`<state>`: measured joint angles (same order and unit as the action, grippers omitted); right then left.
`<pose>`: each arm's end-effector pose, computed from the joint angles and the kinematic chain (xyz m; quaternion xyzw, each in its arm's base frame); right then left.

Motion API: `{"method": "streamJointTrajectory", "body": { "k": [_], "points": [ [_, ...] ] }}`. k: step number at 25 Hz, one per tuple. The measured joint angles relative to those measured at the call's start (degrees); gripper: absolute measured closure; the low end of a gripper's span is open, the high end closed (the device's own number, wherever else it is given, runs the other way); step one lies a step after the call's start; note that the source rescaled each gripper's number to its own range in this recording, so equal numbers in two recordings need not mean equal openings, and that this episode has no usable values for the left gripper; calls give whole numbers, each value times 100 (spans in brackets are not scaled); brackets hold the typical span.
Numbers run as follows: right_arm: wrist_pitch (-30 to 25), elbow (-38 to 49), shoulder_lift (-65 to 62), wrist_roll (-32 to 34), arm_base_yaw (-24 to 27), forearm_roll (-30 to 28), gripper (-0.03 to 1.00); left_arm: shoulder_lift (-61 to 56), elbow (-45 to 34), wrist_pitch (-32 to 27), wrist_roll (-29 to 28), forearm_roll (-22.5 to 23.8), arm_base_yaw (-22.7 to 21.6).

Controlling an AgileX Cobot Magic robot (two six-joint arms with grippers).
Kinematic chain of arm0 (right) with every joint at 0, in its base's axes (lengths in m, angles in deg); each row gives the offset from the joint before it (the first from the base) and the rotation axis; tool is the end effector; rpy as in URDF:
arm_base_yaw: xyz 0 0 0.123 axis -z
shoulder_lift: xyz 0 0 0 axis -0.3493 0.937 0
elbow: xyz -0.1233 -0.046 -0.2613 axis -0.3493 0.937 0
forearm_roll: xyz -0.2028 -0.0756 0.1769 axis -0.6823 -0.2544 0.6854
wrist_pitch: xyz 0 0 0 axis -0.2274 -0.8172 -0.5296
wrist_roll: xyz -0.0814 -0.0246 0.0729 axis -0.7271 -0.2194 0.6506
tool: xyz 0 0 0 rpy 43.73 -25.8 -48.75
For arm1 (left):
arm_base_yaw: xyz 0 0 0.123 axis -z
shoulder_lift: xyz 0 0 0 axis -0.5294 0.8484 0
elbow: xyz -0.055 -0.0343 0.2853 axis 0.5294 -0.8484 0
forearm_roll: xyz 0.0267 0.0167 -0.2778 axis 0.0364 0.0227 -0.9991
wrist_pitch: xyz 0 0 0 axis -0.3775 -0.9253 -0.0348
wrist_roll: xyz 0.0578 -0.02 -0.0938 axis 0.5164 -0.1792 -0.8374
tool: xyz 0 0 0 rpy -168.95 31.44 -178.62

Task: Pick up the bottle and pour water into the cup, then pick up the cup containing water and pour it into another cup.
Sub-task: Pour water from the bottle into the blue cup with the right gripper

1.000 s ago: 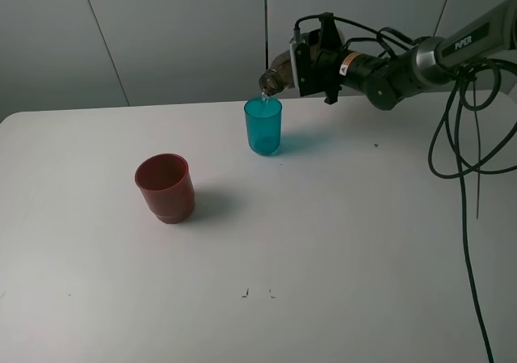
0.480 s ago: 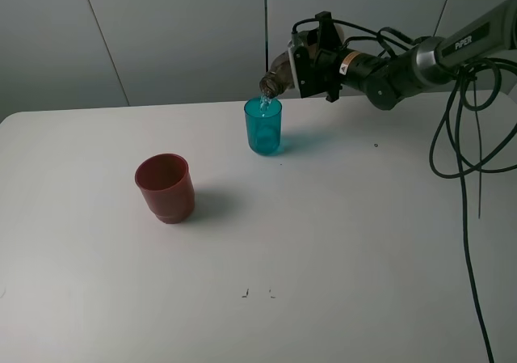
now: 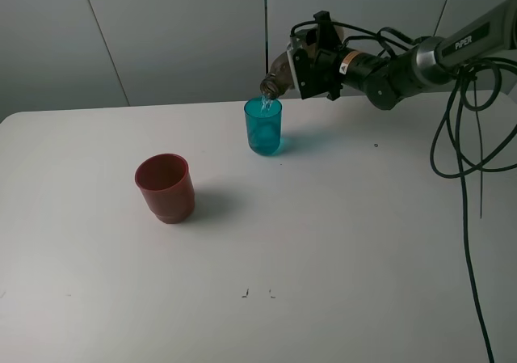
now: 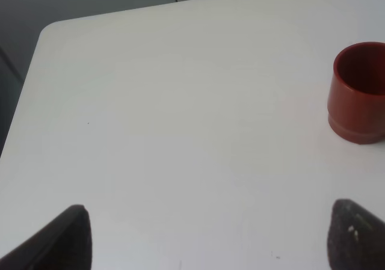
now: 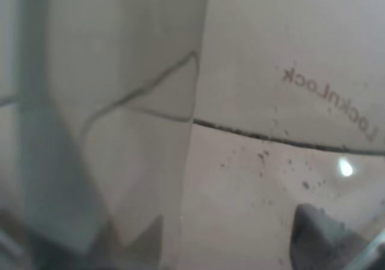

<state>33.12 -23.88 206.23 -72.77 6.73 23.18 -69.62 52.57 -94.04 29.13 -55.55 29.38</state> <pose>0.5273 0.1562 0.0928 -0.6917 0.3382 -0.3762 0.5154 0.0274 -0.0010 0.2841 0.0418 0.8550 0.0361 0.5157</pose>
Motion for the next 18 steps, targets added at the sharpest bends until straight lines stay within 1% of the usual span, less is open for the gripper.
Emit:
{"method": "streamJointTrajectory", "body": {
  "k": [18],
  "points": [
    [156, 0, 0, -434, 0, 0, 95, 0, 0, 0, 0, 0, 0]
  ]
}}
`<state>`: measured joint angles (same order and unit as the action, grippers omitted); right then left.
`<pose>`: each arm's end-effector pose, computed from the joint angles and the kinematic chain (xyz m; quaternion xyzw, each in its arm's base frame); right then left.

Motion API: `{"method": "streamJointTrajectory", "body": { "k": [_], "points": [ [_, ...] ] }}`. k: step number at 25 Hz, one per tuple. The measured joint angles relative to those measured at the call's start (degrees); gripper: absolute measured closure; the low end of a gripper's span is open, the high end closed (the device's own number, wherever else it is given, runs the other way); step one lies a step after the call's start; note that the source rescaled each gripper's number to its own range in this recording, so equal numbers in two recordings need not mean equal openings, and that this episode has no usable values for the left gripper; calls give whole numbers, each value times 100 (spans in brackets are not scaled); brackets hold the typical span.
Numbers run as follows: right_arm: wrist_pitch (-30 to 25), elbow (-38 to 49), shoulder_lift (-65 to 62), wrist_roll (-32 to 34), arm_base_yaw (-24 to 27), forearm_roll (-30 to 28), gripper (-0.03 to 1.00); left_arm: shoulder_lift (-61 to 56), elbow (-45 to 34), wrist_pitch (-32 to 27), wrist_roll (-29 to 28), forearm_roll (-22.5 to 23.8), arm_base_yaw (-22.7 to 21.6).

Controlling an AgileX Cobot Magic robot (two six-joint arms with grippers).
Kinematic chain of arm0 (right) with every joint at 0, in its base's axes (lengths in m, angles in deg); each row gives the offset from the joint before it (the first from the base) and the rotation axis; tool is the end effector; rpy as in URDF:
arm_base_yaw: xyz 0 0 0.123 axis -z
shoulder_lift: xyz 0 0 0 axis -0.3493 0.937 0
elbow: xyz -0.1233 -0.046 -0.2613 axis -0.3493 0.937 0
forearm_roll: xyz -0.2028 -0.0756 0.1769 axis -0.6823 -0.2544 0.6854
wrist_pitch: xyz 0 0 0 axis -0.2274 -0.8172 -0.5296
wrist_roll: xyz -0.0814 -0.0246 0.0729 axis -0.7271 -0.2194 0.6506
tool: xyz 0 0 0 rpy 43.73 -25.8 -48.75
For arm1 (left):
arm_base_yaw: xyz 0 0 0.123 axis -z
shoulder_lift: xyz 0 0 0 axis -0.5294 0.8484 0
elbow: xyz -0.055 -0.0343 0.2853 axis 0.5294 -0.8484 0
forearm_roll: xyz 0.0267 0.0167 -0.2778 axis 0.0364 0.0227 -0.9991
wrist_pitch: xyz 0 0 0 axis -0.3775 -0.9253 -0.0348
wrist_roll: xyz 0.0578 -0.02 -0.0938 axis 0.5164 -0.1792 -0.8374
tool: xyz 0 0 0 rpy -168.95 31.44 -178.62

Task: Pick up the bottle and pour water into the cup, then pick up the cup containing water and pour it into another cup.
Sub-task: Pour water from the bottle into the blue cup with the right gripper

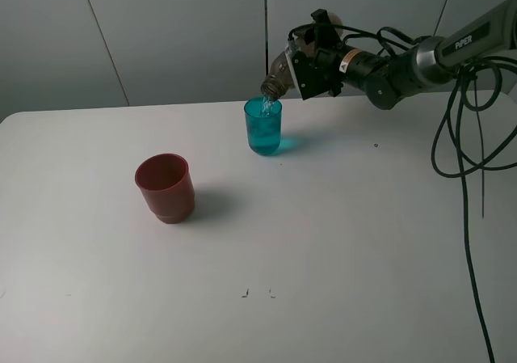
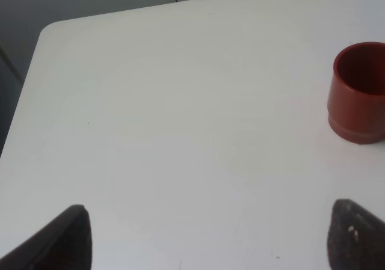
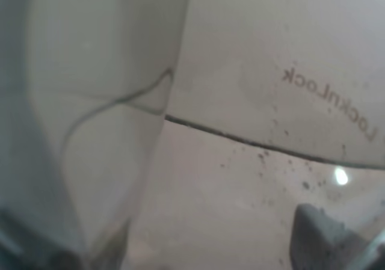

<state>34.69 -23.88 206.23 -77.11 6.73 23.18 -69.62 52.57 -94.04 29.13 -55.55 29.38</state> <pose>0.5273 0.1572 0.0957 -0.6973 0.3061 -0.3993 0.5105 0.0274 -0.0010 0.2841 0.0418 0.8550 0.0361 0.5157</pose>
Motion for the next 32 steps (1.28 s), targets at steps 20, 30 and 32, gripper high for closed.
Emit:
{"method": "streamJointTrajectory", "body": {
  "k": [20, 30, 32],
  "points": [
    [22, -3, 0, -164, 0, 0, 95, 0, 0, 0, 0, 0, 0],
    [22, -3, 0, 474, 0, 0, 95, 0, 0, 0, 0, 0, 0],
    [22, -3, 0, 878, 0, 0, 95, 0, 0, 0, 0, 0, 0]
  ]
}}
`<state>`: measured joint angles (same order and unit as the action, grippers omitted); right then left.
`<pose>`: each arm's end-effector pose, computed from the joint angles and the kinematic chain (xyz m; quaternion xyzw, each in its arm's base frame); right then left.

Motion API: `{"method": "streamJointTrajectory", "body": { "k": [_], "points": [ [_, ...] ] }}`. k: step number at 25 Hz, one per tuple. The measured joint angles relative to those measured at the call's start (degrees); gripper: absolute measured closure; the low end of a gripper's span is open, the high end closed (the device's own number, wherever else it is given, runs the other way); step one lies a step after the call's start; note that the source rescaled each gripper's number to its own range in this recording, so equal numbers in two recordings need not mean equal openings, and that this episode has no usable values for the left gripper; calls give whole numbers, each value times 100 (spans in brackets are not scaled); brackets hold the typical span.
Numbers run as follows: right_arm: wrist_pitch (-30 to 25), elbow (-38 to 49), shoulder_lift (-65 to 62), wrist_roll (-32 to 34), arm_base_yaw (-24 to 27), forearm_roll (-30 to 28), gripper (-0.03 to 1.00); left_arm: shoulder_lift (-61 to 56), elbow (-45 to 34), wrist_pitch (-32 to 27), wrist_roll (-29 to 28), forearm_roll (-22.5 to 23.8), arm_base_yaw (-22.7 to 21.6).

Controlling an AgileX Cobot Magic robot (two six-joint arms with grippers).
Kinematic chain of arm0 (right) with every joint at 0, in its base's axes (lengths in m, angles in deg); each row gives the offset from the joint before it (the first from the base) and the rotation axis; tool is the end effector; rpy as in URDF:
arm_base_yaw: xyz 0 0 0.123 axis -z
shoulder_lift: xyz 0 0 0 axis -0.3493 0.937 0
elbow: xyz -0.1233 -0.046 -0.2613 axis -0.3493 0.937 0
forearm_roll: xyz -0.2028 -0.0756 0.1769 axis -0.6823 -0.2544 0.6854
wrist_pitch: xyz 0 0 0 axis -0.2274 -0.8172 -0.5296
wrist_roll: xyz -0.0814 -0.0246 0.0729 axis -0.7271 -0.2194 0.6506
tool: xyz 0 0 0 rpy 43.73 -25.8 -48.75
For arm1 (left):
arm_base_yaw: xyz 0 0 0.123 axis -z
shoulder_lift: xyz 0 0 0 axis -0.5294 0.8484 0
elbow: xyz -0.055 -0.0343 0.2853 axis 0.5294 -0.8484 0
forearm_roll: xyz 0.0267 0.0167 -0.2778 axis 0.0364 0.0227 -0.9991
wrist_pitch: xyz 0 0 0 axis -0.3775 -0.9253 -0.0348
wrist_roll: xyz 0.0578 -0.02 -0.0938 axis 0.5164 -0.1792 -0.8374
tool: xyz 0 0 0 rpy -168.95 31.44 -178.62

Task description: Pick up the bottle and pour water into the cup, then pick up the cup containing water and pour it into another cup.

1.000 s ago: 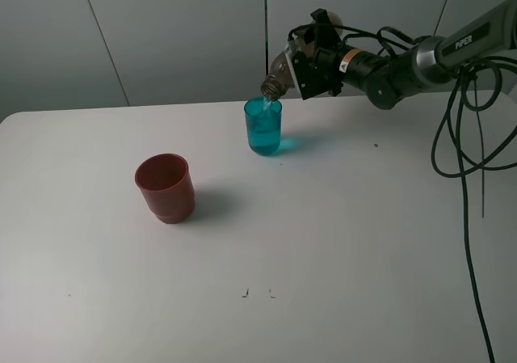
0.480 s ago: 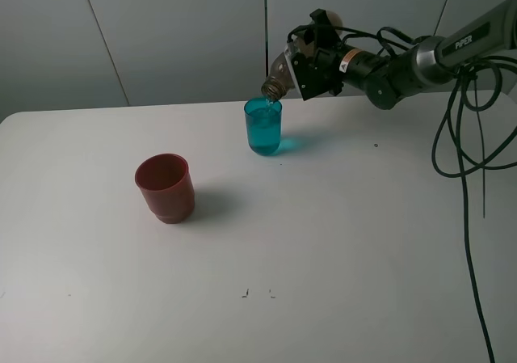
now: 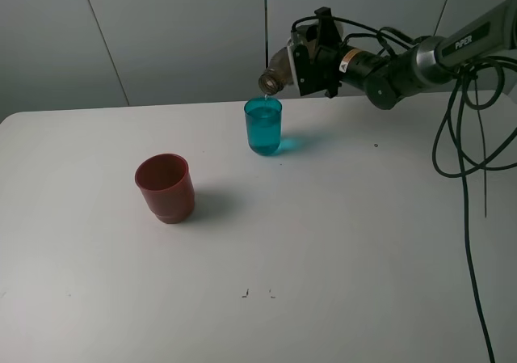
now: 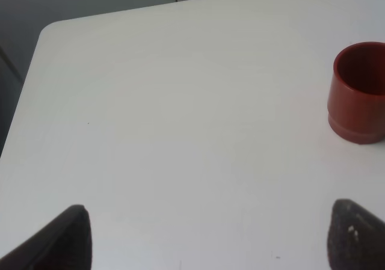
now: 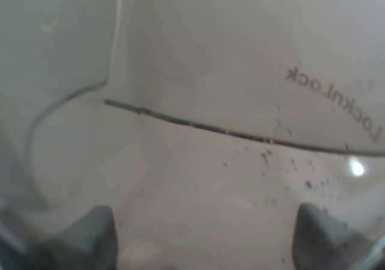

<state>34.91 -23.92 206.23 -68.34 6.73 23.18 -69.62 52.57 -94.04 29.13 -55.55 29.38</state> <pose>0.5274 0.1574 0.0963 -0.6708 0.3575 -0.3597 0.5412 0.0274 -0.0010 0.2841 0.0418 0.8550 0.0361 0.5157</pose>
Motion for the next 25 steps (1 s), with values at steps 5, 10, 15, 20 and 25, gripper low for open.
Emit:
{"method": "streamJointTrajectory", "body": {
  "k": [5, 10, 15, 20, 25],
  "points": [
    [-98, 15, 0, 515, 0, -83, 95, 0, 0, 0, 0, 0, 0],
    [-218, 175, -86, 1166, 0, -168, 95, 0, 0, 0, 0, 0, 0],
    [-225, 437, -433, 2610, 0, -297, 95, 0, 0, 0, 0, 0, 0],
    [-237, 848, -846, 3661, 0, -441, 95, 0, 0, 0, 0, 0, 0],
    [-272, 1434, -1490, 5237, 0, -694, 95, 0, 0, 0, 9, 0, 0]
  ]
}}
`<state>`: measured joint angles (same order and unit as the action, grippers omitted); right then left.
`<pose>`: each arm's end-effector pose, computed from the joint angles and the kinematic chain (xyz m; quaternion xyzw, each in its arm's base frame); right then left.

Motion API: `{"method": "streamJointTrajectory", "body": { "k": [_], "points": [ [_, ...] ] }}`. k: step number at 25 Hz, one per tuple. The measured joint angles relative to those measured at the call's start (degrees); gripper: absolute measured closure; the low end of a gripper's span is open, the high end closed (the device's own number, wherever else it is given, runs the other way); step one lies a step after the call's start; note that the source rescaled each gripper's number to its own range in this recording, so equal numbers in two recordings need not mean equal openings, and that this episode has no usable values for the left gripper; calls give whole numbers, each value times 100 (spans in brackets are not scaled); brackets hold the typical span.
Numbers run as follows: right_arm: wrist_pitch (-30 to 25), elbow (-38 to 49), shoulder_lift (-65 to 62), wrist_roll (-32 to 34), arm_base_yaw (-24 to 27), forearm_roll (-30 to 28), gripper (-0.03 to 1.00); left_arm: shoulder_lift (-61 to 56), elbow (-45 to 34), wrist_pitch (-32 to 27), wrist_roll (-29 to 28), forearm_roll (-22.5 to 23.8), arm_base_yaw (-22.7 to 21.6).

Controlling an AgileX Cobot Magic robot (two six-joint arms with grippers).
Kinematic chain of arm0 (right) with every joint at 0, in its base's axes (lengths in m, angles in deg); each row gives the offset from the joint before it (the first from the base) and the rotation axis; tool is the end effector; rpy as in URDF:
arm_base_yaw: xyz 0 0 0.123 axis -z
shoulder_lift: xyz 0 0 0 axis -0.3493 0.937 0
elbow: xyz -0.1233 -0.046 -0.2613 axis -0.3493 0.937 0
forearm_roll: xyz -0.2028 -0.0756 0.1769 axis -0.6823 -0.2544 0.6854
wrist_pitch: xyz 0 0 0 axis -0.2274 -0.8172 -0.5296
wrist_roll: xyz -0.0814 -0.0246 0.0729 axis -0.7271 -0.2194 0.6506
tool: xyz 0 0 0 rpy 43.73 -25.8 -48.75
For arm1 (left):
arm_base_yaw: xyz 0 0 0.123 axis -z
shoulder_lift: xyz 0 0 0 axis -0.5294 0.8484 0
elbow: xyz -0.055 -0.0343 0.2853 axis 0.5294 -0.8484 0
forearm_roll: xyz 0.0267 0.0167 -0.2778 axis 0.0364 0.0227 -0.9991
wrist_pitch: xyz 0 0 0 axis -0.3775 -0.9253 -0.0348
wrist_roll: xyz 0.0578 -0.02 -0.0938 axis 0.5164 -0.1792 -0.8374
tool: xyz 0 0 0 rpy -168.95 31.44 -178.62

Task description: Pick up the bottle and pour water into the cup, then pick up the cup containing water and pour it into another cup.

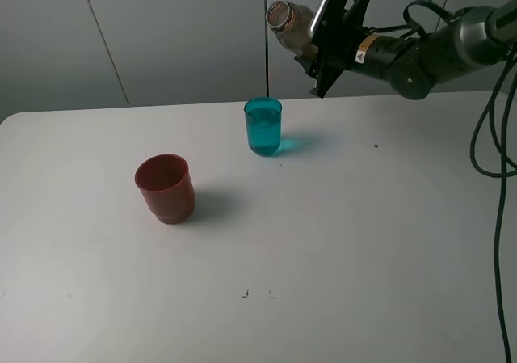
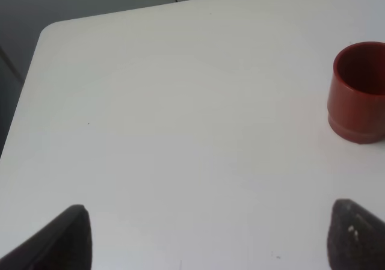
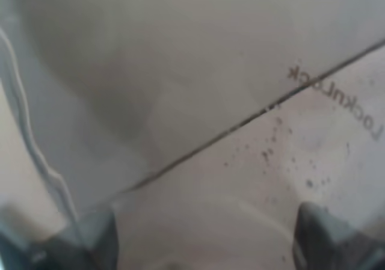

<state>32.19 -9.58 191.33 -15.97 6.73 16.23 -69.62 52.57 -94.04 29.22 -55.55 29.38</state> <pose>0.4735 0.1498 0.1459 -0.4995 0.5979 -0.0917 0.6202 0.0274 -0.0010 0.2841 0.0425 0.8549 0.0365 0.5157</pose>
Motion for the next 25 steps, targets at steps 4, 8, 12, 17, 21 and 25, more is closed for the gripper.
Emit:
{"method": "streamJointTrajectory", "body": {
  "k": [4, 8, 12, 17, 21, 25],
  "points": [
    [9, 425, -462, 1310, 0, -57, 95, 0, 0, 0, 0, 0, 0],
    [19, 675, -654, 2867, 9, -57, 93, 0, 0, 0, 4, 0, 0],
    [38, 851, -688, 4592, 175, -57, 97, 0, 0, 0, 4, 0, 0],
    [115, 1230, -698, 5116, 439, -44, 97, 0, 0, 0, 4, 0, 0],
    [139, 1501, -700, 5144, 708, -44, 97, 0, 0, 0, 4, 0, 0],
    [184, 1569, -541, 4865, 955, -44, 97, 0, 0, 0, 4, 0, 0]
  ]
}}
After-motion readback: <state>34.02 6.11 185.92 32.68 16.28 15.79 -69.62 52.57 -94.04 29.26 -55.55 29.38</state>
